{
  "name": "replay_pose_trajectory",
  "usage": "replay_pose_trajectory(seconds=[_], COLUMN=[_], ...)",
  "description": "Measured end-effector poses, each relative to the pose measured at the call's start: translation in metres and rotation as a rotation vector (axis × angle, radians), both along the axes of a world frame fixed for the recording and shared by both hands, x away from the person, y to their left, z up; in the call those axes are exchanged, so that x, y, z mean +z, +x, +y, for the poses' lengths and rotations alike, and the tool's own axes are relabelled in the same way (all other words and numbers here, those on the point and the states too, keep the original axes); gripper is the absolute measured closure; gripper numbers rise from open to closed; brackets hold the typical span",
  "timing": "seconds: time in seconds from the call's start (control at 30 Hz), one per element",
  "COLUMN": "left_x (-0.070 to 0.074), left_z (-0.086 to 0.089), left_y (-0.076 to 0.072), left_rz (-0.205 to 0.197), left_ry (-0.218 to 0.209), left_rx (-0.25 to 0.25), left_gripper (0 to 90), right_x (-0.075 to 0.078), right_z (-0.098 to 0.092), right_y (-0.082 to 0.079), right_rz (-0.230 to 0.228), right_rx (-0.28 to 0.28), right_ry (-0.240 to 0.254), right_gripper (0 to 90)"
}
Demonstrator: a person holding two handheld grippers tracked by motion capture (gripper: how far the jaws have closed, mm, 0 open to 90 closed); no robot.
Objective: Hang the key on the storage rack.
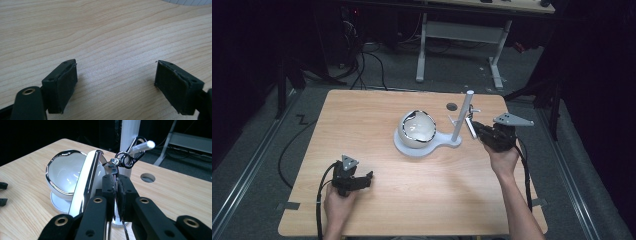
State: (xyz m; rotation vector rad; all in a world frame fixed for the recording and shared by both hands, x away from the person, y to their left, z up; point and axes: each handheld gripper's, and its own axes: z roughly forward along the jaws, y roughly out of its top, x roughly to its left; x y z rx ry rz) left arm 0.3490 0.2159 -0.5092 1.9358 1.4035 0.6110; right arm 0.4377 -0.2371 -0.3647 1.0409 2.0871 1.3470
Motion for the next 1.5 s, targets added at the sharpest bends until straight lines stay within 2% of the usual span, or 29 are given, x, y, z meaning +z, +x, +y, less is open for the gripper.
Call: replay_pose_trajectory(seconds=[0.17,0.23,0.67,1.27,1.5], left_x=[0.000,0.000,0.000,0.000,0.000], left_z=[0.000,0.000,0.000,0.000,0.000], left_y=[0.000,0.000,0.000,0.000,0.000], left_rz=[0.000,0.000,0.000,0.000,0.000], left_ry=[0.000,0.000,0.000,0.000,0.000], left_rx=[0.000,0.000,0.000,0.000,0.000], left_gripper=[18.6,18.6,18.6,18.6,18.6], right_x=[-0.006,-0.009,-0.016,-0.026,-0.028], right_z=[0.000,-0.001,-0.003,0.002,0.001], right_y=[0.001,0.002,0.005,0.009,0.010], right_rz=[0.015,0.024,0.014,0.003,0.001], right_rx=[-0.005,-0.006,-0.021,-0.084,-0.102], right_ry=[-0.016,-0.007,0.008,-0.057,-0.058], right_gripper=[86.4,86.5,85.6,81.8,78.6])
